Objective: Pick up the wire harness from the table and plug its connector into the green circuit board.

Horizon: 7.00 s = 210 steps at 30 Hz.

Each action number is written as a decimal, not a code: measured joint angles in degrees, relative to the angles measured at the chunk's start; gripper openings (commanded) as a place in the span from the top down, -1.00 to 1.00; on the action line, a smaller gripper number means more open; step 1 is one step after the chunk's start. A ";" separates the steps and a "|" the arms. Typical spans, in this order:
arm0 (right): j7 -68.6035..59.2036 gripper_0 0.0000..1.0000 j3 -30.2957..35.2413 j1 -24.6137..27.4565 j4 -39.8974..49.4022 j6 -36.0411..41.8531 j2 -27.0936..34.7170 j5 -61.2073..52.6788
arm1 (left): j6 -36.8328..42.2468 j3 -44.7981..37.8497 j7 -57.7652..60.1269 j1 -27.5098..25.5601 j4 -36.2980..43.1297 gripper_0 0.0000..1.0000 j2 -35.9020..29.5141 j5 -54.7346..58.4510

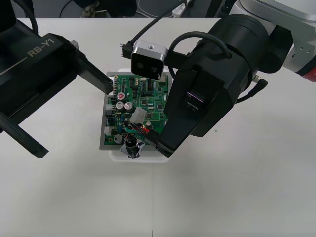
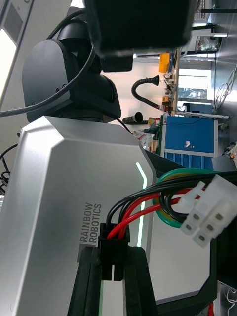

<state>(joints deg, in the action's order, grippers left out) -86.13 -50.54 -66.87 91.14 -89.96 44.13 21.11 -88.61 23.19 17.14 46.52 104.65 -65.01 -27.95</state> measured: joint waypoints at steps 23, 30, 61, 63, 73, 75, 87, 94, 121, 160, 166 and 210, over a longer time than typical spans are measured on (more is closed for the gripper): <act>0.00 1.00 -0.01 0.00 0.22 0.00 0.00 0.00 | 4.35 0.01 1.42 0.00 3.02 -1.00 4.27 -3.11; 0.00 1.00 -0.01 0.00 0.25 0.00 -0.01 0.00 | 7.15 0.79 2.74 0.00 3.73 -1.00 5.34 -3.28; 0.00 1.00 -0.01 0.00 0.29 0.00 -0.01 0.00 | 10.23 1.23 4.88 0.00 5.82 -1.00 9.47 -7.50; 0.00 1.00 -0.01 0.00 0.29 0.00 -0.01 0.00 | 10.23 1.23 4.89 0.00 5.99 -1.00 9.89 -7.70; 0.00 1.00 -0.01 0.00 0.29 0.00 -0.01 0.00 | 10.23 1.23 4.98 0.00 6.09 -1.00 10.16 -7.76; 0.00 1.00 -0.01 0.00 0.29 -0.01 -0.01 0.00 | 10.23 1.23 5.06 0.00 6.12 -1.00 10.17 -7.78; 0.01 1.00 -0.01 0.00 0.35 -0.01 -0.02 0.01 | 10.26 1.46 6.75 0.00 6.60 -1.00 10.35 -8.08; 0.01 1.00 -0.01 0.00 0.36 -0.01 -0.02 0.01 | 10.29 1.46 6.75 0.00 6.79 -1.00 10.36 -8.09; 0.01 1.00 -0.01 0.00 0.37 -0.10 -0.03 0.04 | 10.58 1.46 6.75 0.00 6.83 1.00 11.20 -8.11; 0.02 -0.59 -0.01 -0.02 0.38 -0.08 -0.05 0.06 | 10.73 1.48 6.75 0.00 6.83 1.00 11.35 -8.21; 0.85 -0.82 -0.01 -0.02 0.37 -0.08 -0.05 0.06 | 10.79 1.48 6.75 0.00 6.83 1.00 11.35 -8.21; 8.11 -1.00 -0.01 -0.02 -0.38 -0.05 -0.42 -0.27 | 8.89 1.48 6.65 -1.21 2.83 1.00 8.41 -1.14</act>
<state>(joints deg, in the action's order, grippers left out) -78.02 -50.56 -66.88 90.77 -90.01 43.72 20.84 -79.73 24.67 23.79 45.32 107.48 -56.60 -29.09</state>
